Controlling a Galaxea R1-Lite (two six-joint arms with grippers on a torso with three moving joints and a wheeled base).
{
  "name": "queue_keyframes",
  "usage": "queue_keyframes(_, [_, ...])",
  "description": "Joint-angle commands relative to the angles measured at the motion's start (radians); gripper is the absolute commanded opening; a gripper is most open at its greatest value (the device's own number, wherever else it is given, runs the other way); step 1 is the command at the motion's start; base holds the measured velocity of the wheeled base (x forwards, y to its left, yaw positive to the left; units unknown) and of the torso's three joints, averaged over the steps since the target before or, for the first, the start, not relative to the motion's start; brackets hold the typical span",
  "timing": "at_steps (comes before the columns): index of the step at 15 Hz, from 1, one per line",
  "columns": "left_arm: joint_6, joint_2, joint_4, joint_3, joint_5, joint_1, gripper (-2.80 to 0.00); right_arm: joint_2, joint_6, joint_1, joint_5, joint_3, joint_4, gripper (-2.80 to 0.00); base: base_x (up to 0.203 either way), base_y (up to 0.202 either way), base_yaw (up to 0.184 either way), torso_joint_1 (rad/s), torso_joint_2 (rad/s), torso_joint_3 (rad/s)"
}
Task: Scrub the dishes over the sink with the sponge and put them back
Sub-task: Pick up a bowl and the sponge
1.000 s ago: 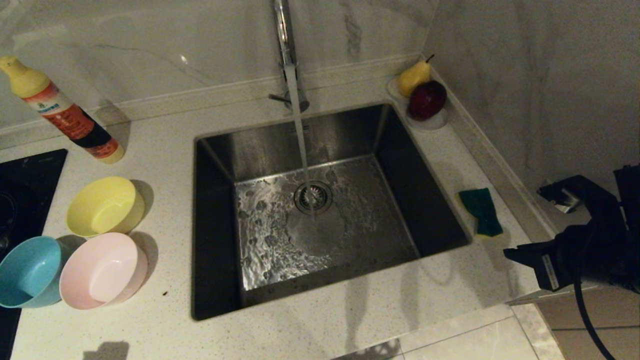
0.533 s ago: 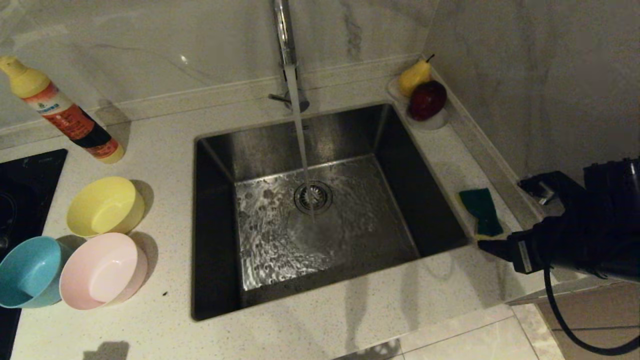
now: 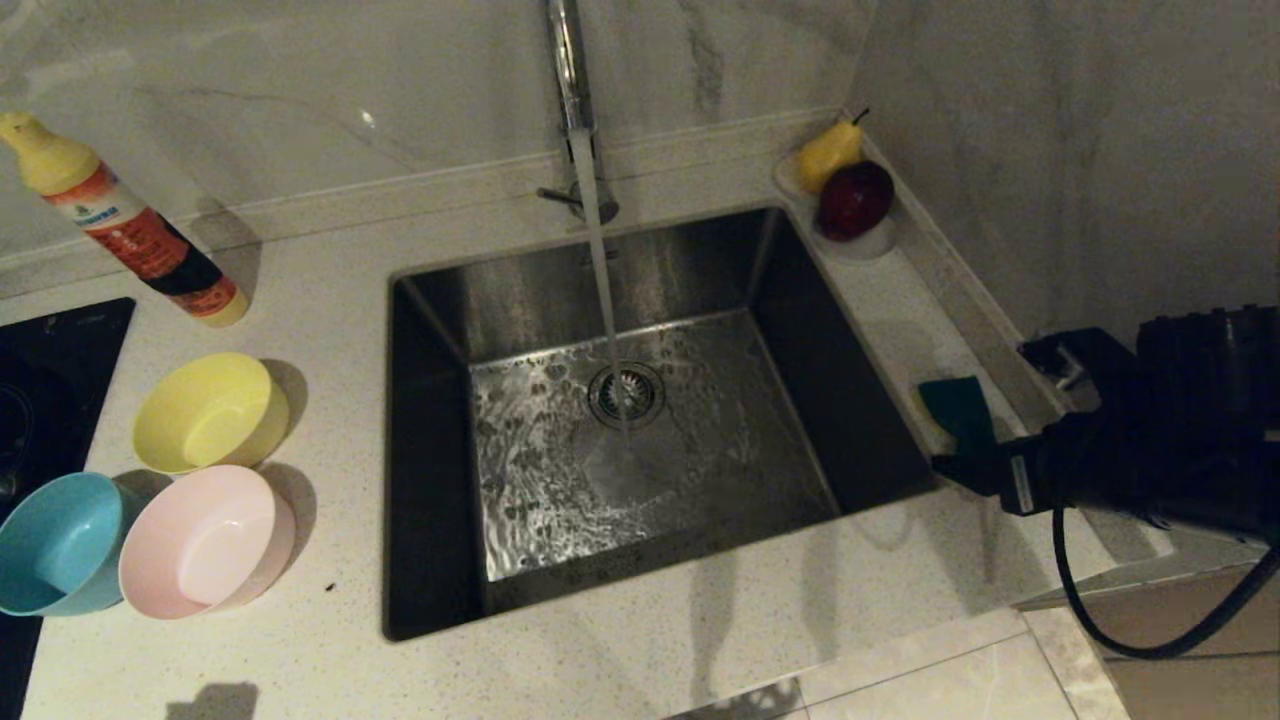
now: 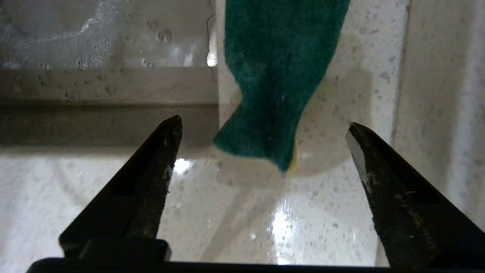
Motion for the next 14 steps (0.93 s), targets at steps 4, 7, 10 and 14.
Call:
queue_keyframes(4, [0.000, -0.001, -0.001, 0.031, 0.000, 0.000, -2.80, 0.031, -0.005, -0.011, 0.000, -0.030, -0.004, 0.00, 0.000, 0.000, 0.000, 0.000, 0.00, 0.000])
queue_keyframes(7, [0.000, -0.001, -0.001, 0.031, 0.000, 0.000, -2.80, 0.035, -0.008, -0.011, 0.000, -0.039, -0.005, 0.00, 0.000, 0.000, 0.000, 0.000, 0.00, 0.000])
queue_keyframes(10, [0.000, -0.001, -0.001, 0.031, 0.000, 0.000, -2.80, 0.038, -0.010, -0.014, -0.001, -0.043, -0.003, 0.00, 0.000, 0.000, 0.000, 0.000, 0.00, 0.000])
queue_keyframes(14, [0.000, -0.001, -0.001, 0.031, 0.000, 0.000, -2.80, 0.053, -0.008, -0.014, -0.002, -0.042, -0.003, 0.00, 0.000, 0.000, 0.000, 0.000, 0.00, 0.000])
